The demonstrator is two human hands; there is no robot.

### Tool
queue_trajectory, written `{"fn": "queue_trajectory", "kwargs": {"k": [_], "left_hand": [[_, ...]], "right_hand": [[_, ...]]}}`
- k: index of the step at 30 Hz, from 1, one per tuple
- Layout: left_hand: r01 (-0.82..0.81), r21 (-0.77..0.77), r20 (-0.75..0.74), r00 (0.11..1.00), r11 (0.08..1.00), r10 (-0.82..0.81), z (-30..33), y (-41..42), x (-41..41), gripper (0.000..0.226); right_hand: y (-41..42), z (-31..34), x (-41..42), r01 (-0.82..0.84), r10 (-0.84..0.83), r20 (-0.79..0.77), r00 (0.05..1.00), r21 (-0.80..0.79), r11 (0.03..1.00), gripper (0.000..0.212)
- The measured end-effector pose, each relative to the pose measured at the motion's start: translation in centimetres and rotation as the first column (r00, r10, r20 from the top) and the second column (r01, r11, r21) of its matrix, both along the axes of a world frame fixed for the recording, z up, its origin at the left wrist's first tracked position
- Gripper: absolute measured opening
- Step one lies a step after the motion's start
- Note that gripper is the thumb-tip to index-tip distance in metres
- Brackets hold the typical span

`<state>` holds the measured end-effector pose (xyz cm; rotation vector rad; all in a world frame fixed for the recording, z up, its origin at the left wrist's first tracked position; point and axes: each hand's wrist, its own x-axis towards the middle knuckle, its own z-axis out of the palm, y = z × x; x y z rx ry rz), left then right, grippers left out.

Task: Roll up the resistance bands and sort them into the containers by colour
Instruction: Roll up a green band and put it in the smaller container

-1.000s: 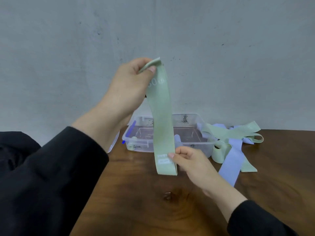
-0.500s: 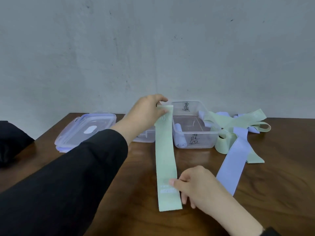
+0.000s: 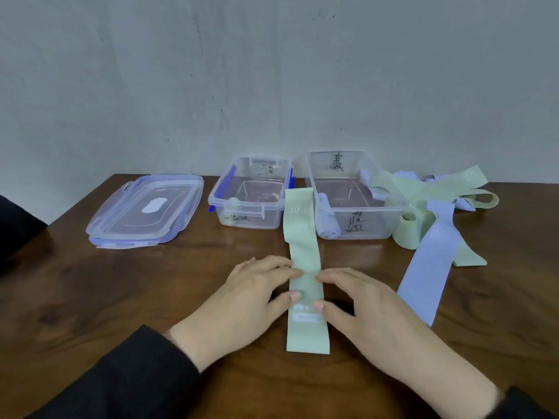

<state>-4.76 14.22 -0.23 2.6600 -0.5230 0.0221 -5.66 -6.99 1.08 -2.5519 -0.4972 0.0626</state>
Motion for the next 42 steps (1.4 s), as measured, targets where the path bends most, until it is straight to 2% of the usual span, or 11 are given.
{"fn": "queue_trajectory", "kwargs": {"k": [4,7,9,12,17,23,28,33,38,42], "left_hand": [[0.02,0.006,0.035,0.999,1.0,-0.02,0.1,0.6,-0.3,0.041],[0.076,-0.064,0.073,0.995,0.995,-0.072,0.9,0.8,-1.2,0.017],[0.153,-0.079,0.068,0.987,0.985,-0.148,1.5,0.8,-2.1,0.007],[0.258,0.0,0.032,0.966,0.966,-0.258,1.7,0.9,-3.2,0.015],[0.281,0.1,-0.002,0.959,0.955,-0.282,1.8,1.1,-3.6,0.026],[0.27,0.096,0.025,0.962,0.958,-0.274,1.7,0.9,-3.4,0.016],[0.209,0.074,0.026,0.977,0.975,-0.211,1.5,0.4,-3.6,0.017],[0.182,0.067,0.041,0.982,0.981,-0.185,1.3,0.2,-3.3,0.008],[0.182,0.121,0.071,0.979,0.976,-0.192,1.3,0.4,-3.3,0.016],[0.18,0.174,0.107,0.974,0.968,-0.2,1.2,0.2,-3.4,0.015]], "right_hand": [[-0.3,-0.2,-0.5,-0.021,0.019,0.06,0.998,0.034,0.999,0.036],[-1.0,0.2,-1.4,-0.121,0.113,0.092,0.989,0.09,0.989,0.013],[-1.5,0.2,-1.9,-0.25,0.248,0.056,0.967,0.038,0.968,0.013],[-2.0,-0.4,-1.9,-0.357,0.36,0.035,0.932,-0.07,0.931,0.019],[-1.6,-0.4,-1.3,-0.362,0.365,0.024,0.931,-0.098,0.927,0.014],[-1.3,-0.4,-1.3,-0.333,0.334,0.024,0.942,-0.046,0.942,0.02],[-0.9,-0.6,-1.4,-0.3,0.3,0.062,0.952,-0.02,0.954,0.006],[-0.9,-0.8,-1.2,-0.297,0.299,0.062,0.952,-0.04,0.954,0.012],[-1.4,-1.0,-1.0,-0.311,0.316,0.071,0.946,-0.063,0.948,0.027],[-1.0,-1.1,-1.0,-0.307,0.313,0.14,0.939,-0.062,0.95,0.023]]}}
